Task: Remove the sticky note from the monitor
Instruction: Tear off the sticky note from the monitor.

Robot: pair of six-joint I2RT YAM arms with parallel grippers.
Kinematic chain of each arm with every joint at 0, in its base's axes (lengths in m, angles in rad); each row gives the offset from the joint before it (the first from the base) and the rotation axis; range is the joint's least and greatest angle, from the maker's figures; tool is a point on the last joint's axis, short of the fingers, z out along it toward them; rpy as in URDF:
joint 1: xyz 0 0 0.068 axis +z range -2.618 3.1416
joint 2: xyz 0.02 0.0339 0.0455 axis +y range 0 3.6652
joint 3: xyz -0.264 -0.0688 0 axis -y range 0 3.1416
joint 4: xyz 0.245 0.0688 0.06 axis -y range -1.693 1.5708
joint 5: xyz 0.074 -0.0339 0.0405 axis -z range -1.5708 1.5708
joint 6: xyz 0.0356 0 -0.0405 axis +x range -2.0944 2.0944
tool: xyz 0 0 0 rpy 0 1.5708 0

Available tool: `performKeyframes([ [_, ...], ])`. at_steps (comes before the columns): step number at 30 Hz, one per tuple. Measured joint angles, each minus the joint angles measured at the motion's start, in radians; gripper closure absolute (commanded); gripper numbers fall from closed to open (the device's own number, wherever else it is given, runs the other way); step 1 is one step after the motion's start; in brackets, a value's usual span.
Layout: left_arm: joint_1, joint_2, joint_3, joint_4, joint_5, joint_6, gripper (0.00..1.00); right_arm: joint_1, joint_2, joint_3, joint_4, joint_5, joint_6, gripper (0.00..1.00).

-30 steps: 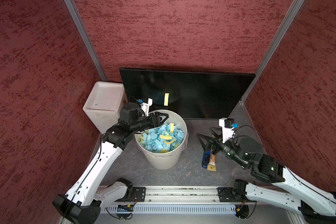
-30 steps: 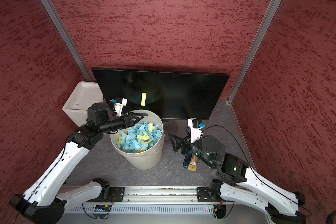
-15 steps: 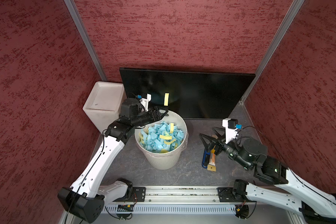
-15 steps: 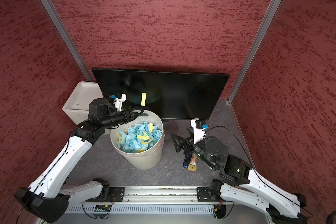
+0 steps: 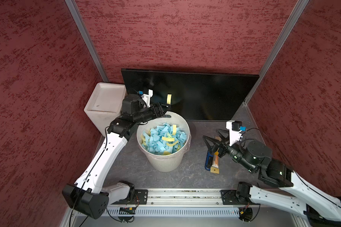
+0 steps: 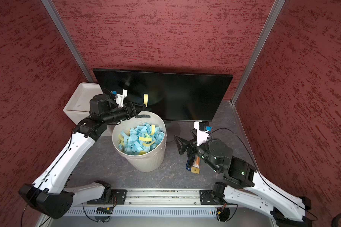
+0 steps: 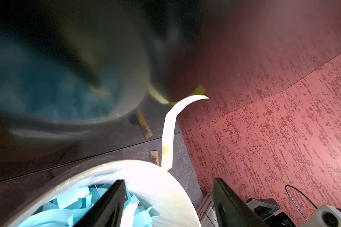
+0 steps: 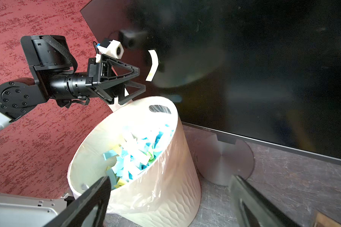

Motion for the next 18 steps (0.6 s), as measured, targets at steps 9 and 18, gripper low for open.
performKeyframes([
  [9, 0.002, 0.033, 0.021, 0.010, 0.024, -0.009, 0.32, 0.000, -0.012, -0.007, -0.002, 0.004, 0.000, 0.02],
  [18, 0.001, 0.045, 0.022, 0.054, 0.038, -0.036, 0.45, 0.000, -0.019, -0.022, -0.008, 0.014, 0.000, 0.02],
])
